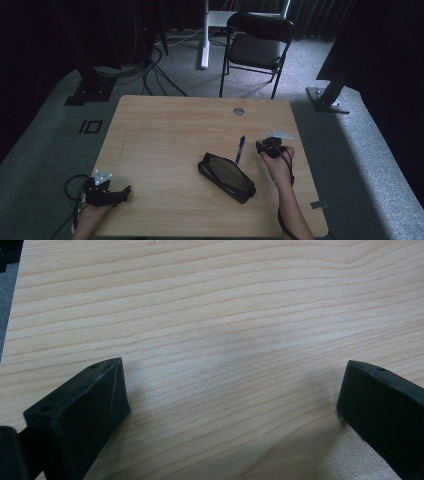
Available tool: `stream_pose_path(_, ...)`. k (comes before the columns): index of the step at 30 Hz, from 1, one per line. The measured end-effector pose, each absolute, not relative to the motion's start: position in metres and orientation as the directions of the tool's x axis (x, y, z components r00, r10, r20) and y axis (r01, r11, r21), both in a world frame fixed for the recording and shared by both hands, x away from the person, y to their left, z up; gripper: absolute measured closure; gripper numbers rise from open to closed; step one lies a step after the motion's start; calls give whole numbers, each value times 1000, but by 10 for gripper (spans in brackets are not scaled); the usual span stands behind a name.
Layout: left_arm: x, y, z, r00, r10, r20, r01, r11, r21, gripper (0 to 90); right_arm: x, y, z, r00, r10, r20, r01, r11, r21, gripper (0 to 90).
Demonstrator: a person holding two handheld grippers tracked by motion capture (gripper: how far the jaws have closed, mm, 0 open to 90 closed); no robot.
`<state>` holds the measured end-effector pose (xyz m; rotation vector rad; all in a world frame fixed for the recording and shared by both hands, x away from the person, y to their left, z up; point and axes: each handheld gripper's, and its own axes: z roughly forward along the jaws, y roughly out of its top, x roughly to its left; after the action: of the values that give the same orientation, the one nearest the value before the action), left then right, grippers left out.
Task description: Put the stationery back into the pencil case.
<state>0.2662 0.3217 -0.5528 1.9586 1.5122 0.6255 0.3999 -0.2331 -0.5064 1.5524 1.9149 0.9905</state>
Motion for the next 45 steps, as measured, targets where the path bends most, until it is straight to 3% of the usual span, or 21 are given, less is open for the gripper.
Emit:
stream_pose_path(26, 266, 322, -553, 247, 969, 15, 696, -188, 692, 3, 375, -214, -452, -392, 919, 51, 513, 172, 841, 684)
stream_pose_path(45, 266, 322, -553, 247, 969, 16, 696, -189, 693, 3, 342, -189, -420, -552, 834, 7, 416, 268, 869, 684)
